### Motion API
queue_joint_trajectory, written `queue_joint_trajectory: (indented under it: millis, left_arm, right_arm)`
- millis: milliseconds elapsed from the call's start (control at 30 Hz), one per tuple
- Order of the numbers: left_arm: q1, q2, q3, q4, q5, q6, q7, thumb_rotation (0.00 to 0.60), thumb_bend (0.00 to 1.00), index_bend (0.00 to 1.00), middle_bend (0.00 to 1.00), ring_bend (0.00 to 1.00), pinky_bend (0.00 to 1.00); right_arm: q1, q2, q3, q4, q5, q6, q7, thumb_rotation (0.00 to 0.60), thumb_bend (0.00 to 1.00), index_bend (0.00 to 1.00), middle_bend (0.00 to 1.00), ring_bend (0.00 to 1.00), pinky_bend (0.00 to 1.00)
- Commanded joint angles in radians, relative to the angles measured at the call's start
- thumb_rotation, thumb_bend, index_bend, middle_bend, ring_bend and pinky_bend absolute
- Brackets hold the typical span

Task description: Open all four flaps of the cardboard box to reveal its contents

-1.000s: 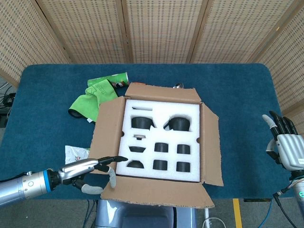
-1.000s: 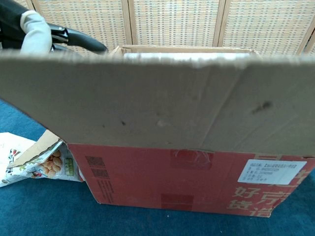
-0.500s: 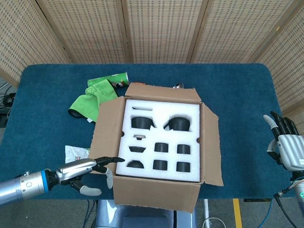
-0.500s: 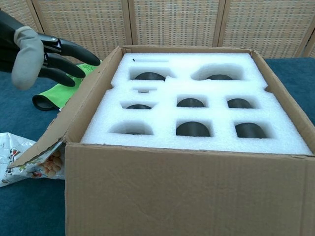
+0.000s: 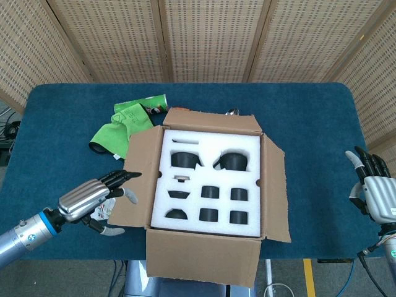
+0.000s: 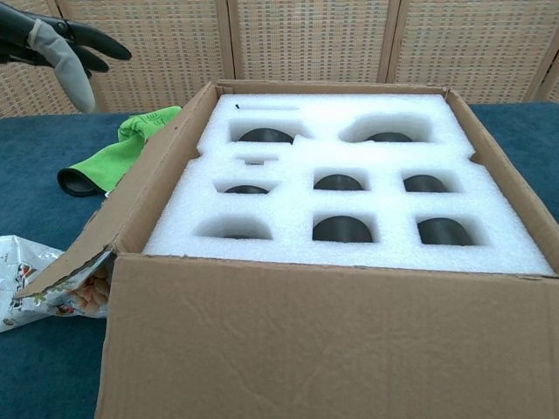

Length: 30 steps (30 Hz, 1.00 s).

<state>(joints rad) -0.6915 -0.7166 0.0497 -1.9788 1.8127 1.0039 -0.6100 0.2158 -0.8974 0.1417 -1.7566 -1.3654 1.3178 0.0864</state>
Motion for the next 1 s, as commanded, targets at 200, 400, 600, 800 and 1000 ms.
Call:
queue_joint_trajectory:
  millis: [200,400,600,800,1000]
  left_arm:
    - [0.276,-0.205,-0.066,0.016,-0.320,0.288,0.587,0.425,0.19,0.27,0.00,0.00,0.00]
    - [0.346,-0.256,-0.065,0.069,-0.361,0.374,0.673,0.427,0.17,0.18,0.00,0.00,0.00]
    - [0.420,-0.290,-0.067,0.095,-0.381,0.473,0.738,0.427,0.17,0.18,0.00,0.00,0.00]
    - [0.468,-0.296,-0.046,0.107,-0.362,0.510,0.738,0.431,0.17,0.18,0.00,0.00,0.00]
    - [0.518,-0.303,-0.017,0.115,-0.341,0.545,0.739,0.432,0.18,0.18,0.00,0.00,0.00]
  right_arm:
    - [-0.007,-0.030,0.008,0.033,0.024,0.016,-0.012,0.600,0.77,0.03,0.00,0.00,0.00]
    - [-0.015,-0.055,0.010,0.043,0.033,0.042,-0.049,0.600,0.67,0.03,0.00,0.00,0.00]
    - [-0.032,-0.077,0.008,0.040,0.042,0.071,-0.090,0.600,0.67,0.03,0.00,0.00,0.00]
    - [-0.051,-0.089,0.000,0.022,0.039,0.104,-0.133,0.600,0.67,0.03,0.00,0.00,0.00]
    - [-0.073,-0.100,-0.019,0.014,0.024,0.126,-0.151,0.600,0.67,0.03,0.00,0.00,0.00]
